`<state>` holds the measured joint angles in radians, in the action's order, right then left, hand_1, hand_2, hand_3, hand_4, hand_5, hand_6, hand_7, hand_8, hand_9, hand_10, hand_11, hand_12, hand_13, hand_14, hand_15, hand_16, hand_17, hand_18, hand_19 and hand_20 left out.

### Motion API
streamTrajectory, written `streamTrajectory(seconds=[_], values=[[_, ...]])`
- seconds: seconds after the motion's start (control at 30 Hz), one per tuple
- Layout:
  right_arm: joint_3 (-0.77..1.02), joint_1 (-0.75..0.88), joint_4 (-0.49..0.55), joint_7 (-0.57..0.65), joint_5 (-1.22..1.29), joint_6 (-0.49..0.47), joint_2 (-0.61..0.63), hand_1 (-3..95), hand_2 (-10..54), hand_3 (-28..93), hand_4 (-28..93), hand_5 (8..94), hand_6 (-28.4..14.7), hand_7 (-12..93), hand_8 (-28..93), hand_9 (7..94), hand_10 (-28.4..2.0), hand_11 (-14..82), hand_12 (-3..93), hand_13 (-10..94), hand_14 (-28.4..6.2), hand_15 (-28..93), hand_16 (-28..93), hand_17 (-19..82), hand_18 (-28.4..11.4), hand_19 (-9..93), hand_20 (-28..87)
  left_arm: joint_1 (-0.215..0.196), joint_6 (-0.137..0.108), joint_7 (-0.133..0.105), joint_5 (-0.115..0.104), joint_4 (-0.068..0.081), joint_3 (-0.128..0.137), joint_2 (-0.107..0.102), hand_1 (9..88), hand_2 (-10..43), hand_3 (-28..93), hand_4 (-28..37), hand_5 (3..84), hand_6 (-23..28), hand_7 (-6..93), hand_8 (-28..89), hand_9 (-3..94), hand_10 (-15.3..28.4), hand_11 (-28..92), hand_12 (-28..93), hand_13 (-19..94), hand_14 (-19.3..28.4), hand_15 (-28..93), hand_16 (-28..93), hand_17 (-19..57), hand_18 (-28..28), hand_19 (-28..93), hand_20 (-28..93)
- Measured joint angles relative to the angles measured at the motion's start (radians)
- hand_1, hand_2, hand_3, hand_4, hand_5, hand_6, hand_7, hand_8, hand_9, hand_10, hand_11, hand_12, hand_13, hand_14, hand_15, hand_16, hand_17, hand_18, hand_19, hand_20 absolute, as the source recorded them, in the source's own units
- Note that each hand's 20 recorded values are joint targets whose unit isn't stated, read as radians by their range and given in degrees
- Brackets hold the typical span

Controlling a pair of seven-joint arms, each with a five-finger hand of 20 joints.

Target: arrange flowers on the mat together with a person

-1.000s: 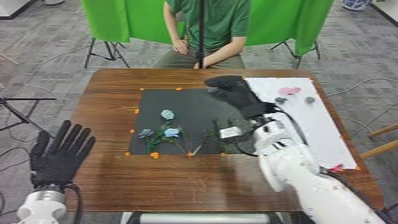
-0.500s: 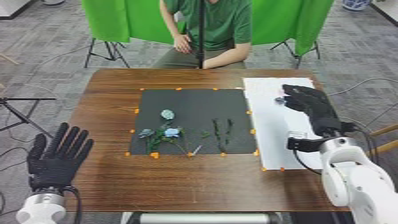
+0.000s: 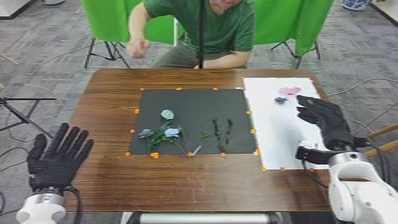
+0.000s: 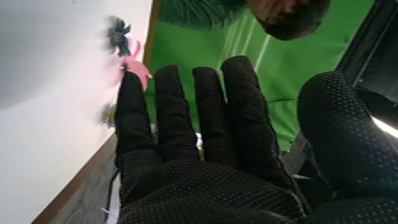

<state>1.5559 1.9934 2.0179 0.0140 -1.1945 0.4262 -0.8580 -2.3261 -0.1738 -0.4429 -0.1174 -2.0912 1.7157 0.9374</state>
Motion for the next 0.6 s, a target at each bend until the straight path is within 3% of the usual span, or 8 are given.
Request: streamTrajectory(seconds=[0.23, 0.47, 0.6], values=[[0.011, 0.007, -0.002, -0.055, 0.037, -0.008, -0.004, 27.2, 7.2, 72, -22, 52.1, -1.6, 15, -12, 45.9, -9.8, 5.6, 10.9, 36, -12.1, 11, 19, 23, -13.9, 15, 24, 0.001, -0.001, 0.000, -0.007, 0.001, 0.000, 0.000, 25.6, 14.5, 68, -28.3, 42.6, 5.9, 7.2, -9, 38.4, 12.7, 14, 5, 29, 13.1, 26, -8, -2.7, 11.3, 26, 11], [0.054, 0.016, -0.031, -0.254, 0.399, -0.190, -0.009, 27.2, 4.6, 72, -22, 52.4, -1.5, 15, -12, 46.6, -10.0, 5.8, 10.9, 37, -12.0, 11, 18, 26, -13.3, 12, 26, 0.002, -0.003, 0.000, -0.008, 0.001, 0.000, 0.000, 25.6, 14.6, 68, -28.3, 42.7, 5.9, 7.3, -9, 38.5, 12.7, 15, 5, 29, 13.1, 26, -8, -2.6, 11.3, 26, 11], [0.058, 0.004, -0.034, -0.268, 0.483, -0.199, -0.016, 27.2, 4.4, 72, -22, 52.6, -1.4, 15, -12, 46.7, -9.9, 5.8, 10.9, 37, -11.9, 11, 18, 26, -12.7, 11, 27, 0.001, -0.003, 0.000, -0.008, 0.001, 0.000, 0.001, 25.7, 14.6, 68, -28.3, 42.7, 5.9, 7.2, -9, 38.5, 12.7, 14, 5, 29, 13.1, 26, -8, -2.5, 11.3, 25, 11]])
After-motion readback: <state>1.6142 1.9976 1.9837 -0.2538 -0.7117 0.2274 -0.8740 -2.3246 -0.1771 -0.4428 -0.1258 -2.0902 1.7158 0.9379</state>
